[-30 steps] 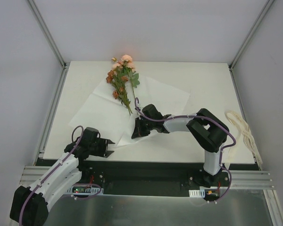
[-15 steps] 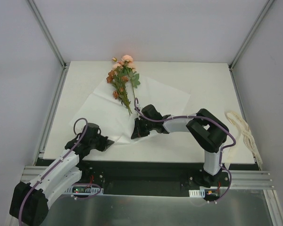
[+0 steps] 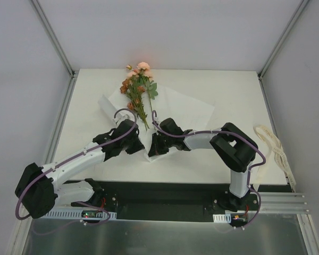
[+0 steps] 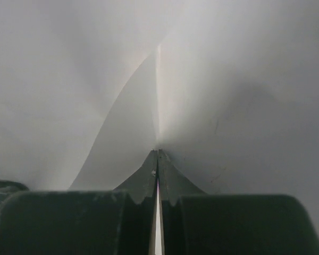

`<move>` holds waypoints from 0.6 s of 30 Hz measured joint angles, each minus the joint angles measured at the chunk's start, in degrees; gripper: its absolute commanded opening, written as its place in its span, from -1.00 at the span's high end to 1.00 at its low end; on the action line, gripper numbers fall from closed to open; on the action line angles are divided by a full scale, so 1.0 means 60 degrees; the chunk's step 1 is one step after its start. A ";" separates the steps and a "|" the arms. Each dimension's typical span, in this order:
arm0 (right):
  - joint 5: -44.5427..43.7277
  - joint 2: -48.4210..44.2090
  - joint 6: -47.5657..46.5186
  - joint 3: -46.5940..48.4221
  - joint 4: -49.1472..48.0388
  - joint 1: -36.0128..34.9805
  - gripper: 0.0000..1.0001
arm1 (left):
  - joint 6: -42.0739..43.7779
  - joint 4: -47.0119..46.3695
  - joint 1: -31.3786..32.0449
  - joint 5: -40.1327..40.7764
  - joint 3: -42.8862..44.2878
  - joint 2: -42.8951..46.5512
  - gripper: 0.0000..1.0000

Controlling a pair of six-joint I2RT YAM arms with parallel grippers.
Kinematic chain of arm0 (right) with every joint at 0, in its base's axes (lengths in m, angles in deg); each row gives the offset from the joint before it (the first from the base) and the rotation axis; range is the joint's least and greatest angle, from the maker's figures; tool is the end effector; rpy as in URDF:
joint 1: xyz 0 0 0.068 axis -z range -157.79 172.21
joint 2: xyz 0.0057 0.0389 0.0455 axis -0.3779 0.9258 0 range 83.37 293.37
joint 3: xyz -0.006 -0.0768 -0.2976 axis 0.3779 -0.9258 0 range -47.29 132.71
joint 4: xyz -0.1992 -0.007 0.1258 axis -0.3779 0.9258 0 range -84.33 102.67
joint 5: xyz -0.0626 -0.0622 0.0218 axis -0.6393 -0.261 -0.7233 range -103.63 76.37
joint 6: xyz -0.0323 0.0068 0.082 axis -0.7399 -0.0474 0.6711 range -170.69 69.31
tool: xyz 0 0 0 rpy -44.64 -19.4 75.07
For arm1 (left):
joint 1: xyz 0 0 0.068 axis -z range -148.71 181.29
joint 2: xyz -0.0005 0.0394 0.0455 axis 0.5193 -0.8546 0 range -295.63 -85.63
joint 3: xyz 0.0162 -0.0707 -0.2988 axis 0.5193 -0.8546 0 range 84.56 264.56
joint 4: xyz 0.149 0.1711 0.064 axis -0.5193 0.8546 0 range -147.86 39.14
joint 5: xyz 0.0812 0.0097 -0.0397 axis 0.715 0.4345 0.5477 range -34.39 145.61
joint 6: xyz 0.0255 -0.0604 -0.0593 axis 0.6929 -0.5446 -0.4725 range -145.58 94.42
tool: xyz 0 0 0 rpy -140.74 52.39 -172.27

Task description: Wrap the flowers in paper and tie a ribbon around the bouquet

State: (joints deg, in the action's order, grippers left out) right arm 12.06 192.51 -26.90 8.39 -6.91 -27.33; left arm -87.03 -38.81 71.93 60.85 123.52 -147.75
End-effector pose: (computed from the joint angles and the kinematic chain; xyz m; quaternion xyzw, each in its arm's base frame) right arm 0.2372 0.3304 0.1629 -0.2876 0.8439 0.4042 0.2043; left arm 0.1687 -0.1353 0.2458 -0.1831 0.8950 -0.2884 0.2869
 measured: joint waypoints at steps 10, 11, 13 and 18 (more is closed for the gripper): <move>0.0084 -0.0251 0.0106 -0.0106 0.0364 0.0175 0.98 | 0.2492 -0.0076 0.0426 0.0062 0.1490 -0.2142 1.00; 0.0087 -0.0364 0.0095 -0.0127 0.0495 0.0226 0.98 | 0.2681 -0.0102 0.0426 0.0036 0.1577 -0.2266 1.00; 0.0091 -0.0576 0.0087 -0.0164 0.0612 0.0299 0.98 | 0.3016 -0.0149 0.0426 0.0007 0.1727 -0.2473 1.00; 0.0109 -0.1137 0.0004 -0.0222 0.0878 0.0565 0.99 | 0.3697 -0.0361 0.0426 -0.0135 0.2076 -0.2969 1.00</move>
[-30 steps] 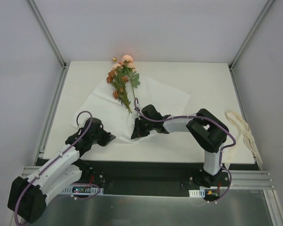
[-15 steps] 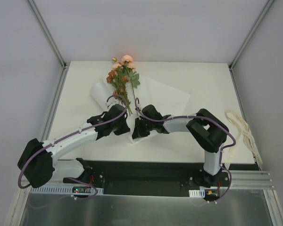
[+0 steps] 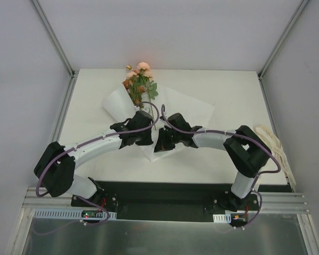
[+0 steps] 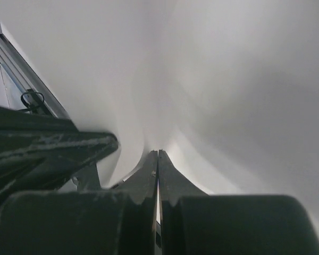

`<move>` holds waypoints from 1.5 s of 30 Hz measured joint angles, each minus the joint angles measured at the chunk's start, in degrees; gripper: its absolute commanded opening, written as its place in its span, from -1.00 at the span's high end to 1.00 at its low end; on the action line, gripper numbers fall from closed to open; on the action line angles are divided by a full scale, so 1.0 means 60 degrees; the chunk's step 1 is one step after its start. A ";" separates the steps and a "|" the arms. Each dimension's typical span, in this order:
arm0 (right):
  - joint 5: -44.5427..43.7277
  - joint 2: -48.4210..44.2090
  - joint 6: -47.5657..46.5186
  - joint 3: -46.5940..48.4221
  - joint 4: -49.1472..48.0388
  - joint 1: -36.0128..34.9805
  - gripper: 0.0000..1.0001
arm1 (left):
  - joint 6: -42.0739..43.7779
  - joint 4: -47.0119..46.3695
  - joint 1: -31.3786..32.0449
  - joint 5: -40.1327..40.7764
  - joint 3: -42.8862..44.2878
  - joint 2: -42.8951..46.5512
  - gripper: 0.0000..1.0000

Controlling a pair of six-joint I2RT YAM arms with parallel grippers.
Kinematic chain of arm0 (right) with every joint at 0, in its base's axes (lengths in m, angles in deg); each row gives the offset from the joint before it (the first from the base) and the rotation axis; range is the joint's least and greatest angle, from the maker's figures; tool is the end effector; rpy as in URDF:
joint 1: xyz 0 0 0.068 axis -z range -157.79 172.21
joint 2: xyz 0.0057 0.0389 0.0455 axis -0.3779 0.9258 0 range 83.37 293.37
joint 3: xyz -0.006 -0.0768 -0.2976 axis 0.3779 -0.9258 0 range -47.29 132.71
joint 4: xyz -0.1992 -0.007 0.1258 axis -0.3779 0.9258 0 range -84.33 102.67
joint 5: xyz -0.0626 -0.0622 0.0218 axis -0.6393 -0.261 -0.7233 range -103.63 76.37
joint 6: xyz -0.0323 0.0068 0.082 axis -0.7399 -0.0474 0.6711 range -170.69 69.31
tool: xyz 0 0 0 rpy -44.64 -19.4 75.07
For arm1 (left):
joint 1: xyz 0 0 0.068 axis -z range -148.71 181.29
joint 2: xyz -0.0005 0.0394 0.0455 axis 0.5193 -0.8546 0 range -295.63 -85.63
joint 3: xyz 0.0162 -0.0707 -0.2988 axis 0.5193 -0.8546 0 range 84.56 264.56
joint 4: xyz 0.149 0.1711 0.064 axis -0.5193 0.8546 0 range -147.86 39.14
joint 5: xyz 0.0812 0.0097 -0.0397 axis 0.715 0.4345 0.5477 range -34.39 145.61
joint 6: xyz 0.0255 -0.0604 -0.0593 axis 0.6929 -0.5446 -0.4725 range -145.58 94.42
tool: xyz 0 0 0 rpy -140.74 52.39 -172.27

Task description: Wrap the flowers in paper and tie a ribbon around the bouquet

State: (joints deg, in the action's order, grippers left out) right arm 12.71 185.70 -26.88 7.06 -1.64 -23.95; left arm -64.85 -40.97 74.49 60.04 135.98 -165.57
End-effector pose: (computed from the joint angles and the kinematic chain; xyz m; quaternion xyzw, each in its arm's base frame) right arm 0.2406 0.3007 0.1908 -0.2647 0.8497 0.4026 0.2141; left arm 0.2187 -0.1970 0.2490 0.0171 0.9245 -0.2230 0.3086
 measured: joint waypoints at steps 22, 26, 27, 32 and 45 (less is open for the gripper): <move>-0.1322 -0.0743 -0.1082 -0.0841 0.1632 0.1581 0.99 | 0.2149 -0.0521 0.0321 -0.1355 0.1953 -0.2492 1.00; -0.0838 -0.0499 -0.0849 -0.0867 0.1067 0.1767 0.99 | 0.2375 -0.0780 0.0503 -0.1603 0.2433 -0.2922 1.00; -0.0718 -0.0455 -0.0769 -0.0896 0.0936 0.1829 0.99 | 0.2401 -0.0863 0.0557 -0.1727 0.2557 -0.3045 1.00; -0.0251 -0.0401 -0.0441 -0.1151 0.0419 0.2084 0.98 | 0.2401 -0.1308 0.0561 -0.1960 0.2838 -0.3654 1.00; 0.0098 -0.0721 -0.0444 -0.1606 0.0255 0.2721 0.90 | 0.2371 -0.1840 0.0532 -0.1876 0.2681 -0.4127 1.00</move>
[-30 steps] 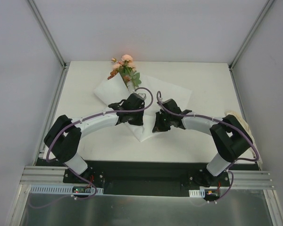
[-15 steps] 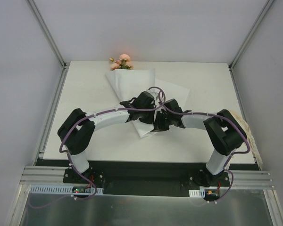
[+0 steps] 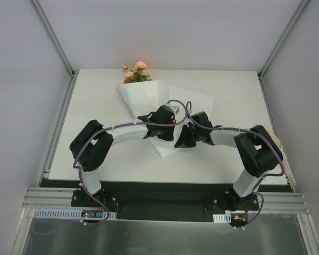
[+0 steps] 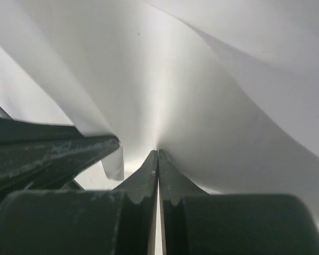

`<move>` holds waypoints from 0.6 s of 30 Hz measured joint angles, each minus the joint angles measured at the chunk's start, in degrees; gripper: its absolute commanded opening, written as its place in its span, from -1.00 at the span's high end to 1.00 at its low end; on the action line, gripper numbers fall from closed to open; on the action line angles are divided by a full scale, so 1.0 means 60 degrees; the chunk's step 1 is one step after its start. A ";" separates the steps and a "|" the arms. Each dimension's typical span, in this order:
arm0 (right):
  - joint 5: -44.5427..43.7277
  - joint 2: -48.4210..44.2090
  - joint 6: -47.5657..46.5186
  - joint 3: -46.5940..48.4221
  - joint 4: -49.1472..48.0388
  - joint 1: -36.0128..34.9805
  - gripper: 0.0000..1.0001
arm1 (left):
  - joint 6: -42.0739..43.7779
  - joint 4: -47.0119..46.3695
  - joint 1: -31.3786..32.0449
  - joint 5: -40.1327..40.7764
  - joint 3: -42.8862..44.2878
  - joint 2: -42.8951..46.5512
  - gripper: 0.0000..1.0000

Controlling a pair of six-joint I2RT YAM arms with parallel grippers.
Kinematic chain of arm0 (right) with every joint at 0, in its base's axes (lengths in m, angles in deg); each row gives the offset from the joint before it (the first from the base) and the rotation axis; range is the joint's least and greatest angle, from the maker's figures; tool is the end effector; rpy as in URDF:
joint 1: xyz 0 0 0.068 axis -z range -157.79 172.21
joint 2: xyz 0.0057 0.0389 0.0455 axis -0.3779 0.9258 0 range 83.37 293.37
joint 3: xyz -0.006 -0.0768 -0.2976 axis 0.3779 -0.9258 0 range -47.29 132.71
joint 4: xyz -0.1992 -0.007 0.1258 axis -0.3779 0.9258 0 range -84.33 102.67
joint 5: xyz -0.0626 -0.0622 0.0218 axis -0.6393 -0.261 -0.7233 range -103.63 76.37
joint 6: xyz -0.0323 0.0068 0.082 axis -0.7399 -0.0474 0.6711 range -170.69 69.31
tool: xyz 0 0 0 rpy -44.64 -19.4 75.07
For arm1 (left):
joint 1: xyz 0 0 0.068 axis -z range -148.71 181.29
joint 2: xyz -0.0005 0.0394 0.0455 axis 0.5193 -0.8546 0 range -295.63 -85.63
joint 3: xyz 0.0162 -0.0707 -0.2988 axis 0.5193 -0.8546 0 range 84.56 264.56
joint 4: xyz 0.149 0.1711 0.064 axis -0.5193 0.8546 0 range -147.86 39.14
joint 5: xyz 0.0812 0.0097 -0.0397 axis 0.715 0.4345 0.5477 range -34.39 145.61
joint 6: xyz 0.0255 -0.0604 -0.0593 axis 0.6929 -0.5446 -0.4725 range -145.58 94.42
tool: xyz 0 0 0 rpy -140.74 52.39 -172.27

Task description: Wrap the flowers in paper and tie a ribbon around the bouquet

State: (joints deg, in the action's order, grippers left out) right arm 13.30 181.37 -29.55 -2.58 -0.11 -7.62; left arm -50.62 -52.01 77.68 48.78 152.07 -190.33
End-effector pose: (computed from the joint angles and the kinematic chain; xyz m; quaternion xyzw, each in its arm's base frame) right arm 0.2747 0.1984 0.1656 -0.1527 0.8975 0.3475 0.2247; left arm 0.2806 -0.3081 0.2160 0.1930 0.8953 -0.2765 0.2910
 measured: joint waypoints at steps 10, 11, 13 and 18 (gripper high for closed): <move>0.0393 -0.0852 -0.0076 -0.0630 -0.0291 0.0211 0.36 | -0.0015 -0.0838 -0.0124 -0.0324 -0.0229 -0.0295 1.00; 0.0412 -0.0929 -0.0076 -0.0707 -0.0375 0.0219 0.33 | -0.0018 -0.0896 -0.0124 -0.0375 -0.0229 -0.0335 1.00; 0.0474 -0.1005 -0.0109 -0.0823 -0.0565 0.0237 0.19 | -0.0018 -0.0976 -0.0127 -0.0503 -0.0229 -0.0397 1.00; 0.0525 -0.1005 -0.0244 -0.0863 -0.0801 0.0233 0.07 | 0.0000 -0.1166 -0.0127 -0.0634 -0.0229 -0.0532 1.00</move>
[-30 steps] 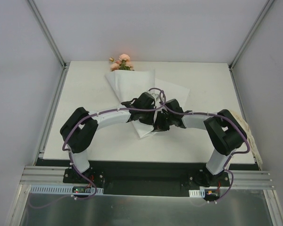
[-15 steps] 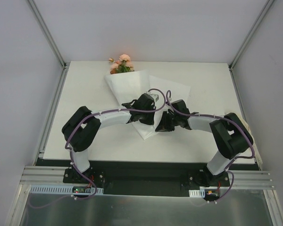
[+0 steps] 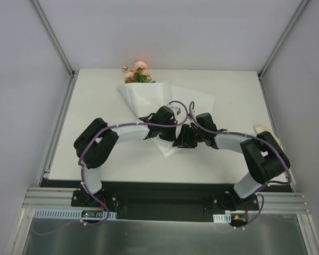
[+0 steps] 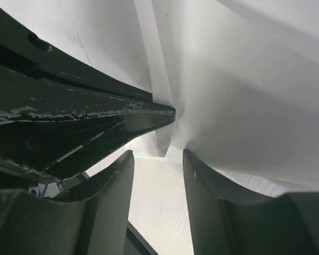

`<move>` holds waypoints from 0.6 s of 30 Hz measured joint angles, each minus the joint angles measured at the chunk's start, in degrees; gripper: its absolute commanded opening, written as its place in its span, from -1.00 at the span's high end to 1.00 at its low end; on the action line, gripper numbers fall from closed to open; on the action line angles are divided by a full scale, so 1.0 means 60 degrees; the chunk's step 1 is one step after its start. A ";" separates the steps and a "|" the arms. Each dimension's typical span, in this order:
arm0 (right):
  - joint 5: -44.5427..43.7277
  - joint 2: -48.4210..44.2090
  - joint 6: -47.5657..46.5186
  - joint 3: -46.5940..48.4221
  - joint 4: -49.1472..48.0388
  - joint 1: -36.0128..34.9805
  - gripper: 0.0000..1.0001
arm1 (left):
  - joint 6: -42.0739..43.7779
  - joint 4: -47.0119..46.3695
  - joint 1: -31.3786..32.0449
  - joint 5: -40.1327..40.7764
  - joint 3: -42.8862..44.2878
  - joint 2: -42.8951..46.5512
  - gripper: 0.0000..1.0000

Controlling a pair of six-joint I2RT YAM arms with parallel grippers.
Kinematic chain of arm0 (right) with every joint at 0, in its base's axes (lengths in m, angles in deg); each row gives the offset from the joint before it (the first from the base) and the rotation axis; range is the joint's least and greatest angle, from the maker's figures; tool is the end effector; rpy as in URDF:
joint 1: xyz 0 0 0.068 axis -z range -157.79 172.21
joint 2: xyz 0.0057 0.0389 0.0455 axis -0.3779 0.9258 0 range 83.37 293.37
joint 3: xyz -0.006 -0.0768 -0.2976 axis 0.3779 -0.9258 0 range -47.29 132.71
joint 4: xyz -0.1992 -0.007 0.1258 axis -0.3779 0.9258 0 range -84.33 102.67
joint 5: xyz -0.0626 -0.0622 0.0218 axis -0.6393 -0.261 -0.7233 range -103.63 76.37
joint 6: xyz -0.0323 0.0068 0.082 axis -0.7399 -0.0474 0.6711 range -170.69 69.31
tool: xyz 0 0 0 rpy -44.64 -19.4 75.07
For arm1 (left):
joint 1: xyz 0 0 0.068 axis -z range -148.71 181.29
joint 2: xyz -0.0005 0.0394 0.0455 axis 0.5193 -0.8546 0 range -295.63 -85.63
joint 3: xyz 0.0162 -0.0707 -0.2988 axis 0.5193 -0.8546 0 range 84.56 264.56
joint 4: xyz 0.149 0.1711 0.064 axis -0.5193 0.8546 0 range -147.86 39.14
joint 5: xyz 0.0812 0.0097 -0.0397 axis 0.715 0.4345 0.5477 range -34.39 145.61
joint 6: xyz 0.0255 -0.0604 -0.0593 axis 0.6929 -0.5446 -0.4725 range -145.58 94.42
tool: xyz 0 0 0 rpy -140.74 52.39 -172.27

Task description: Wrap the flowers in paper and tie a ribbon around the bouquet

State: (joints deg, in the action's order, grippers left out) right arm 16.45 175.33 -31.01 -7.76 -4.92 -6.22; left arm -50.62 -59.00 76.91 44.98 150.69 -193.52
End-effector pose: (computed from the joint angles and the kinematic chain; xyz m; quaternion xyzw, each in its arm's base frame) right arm 0.2593 0.1850 0.1825 -0.1728 0.8711 0.3769 0.2632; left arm 0.2897 -0.3167 0.2002 0.1998 0.8832 -0.3092 0.2906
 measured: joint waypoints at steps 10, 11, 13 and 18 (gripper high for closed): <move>-0.0117 0.0259 -0.0492 0.0313 0.0175 0.0000 0.49 | 0.0058 -0.0062 -0.0080 -0.0448 -0.0004 0.0000 1.00; -0.0146 0.0331 -0.0550 0.0386 0.0189 0.0000 0.53 | 0.0069 -0.0062 -0.0087 -0.0474 -0.0004 0.0000 1.00; -0.0197 0.0404 -0.0637 0.0470 0.0197 0.0000 0.78 | 0.0084 -0.0062 -0.0113 -0.0510 -0.0004 0.0000 1.00; -0.0259 0.0528 -0.0725 0.0594 0.0262 0.0000 0.99 | 0.0149 -0.0113 -0.0124 -0.0648 -0.0004 0.0000 1.00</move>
State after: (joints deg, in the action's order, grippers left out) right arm 14.90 178.50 -35.36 -4.20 -3.35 -6.22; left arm -49.72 -59.68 76.17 41.09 150.67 -193.52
